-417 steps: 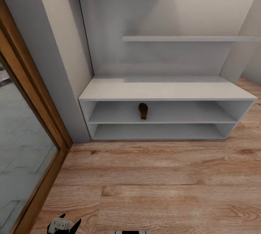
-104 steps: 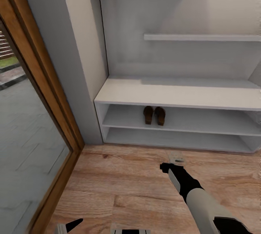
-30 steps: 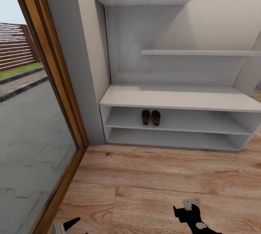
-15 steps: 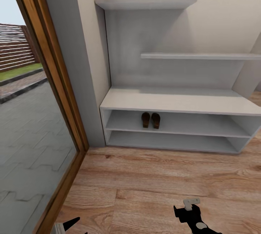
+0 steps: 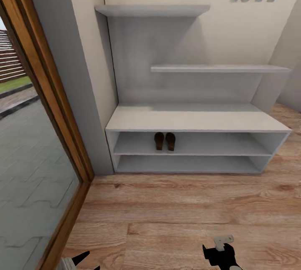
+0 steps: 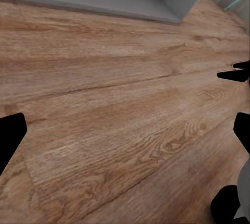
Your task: Pick up the two gym shoes and the two sandals from the corridor floor and place them onto the hallstand (shoe rack) in the corridor, making sure they are on the rack and not on the floor. Arrange them so the two gym shoes are next to each other and the two sandals are next to each other.
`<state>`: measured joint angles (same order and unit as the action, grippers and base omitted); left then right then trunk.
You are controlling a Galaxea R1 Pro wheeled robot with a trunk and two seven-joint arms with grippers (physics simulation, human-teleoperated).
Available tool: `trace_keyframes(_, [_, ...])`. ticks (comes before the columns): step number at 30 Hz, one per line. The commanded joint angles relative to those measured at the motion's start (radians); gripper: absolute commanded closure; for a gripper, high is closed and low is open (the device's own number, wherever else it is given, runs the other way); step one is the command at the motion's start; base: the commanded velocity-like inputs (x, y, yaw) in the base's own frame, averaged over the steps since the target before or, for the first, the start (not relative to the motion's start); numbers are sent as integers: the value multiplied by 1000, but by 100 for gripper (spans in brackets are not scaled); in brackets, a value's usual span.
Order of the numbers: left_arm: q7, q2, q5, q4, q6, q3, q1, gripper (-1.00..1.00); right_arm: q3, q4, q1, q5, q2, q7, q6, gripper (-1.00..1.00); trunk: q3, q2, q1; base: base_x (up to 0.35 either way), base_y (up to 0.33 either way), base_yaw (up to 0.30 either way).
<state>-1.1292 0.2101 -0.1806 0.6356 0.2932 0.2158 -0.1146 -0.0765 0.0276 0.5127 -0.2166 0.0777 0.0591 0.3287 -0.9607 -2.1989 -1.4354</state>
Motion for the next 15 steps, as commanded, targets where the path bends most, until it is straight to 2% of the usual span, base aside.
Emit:
trace_keyframes(1, [-1,0,-2,-3,6,1,0,-100,-8,-2,-2,-10,0,3,8,-100,3,7,4,0,0,-289])
trace_keyframes(9, [28,-2,-2,-12,6,0,0,-100,-8,-2,-18,-10,19,-2,70,-100,28,63,35,0,0,-294])
trace_keyframes(10, [50,-3,-2,-13,7,0,0,-100,-8,-3,-23,-9,21,-32,76,-100,31,70,39,0,0,-297])
trace_keyframes(12, [63,-3,-2,-14,6,-1,0,-100,-8,-3,-25,-10,21,-63,78,-100,37,84,46,0,0,-297])
trace_keyframes(15, [82,-5,-2,-14,6,-1,0,-100,-8,-2,-33,-9,26,-149,80,-100,47,105,58,0,0,-297])
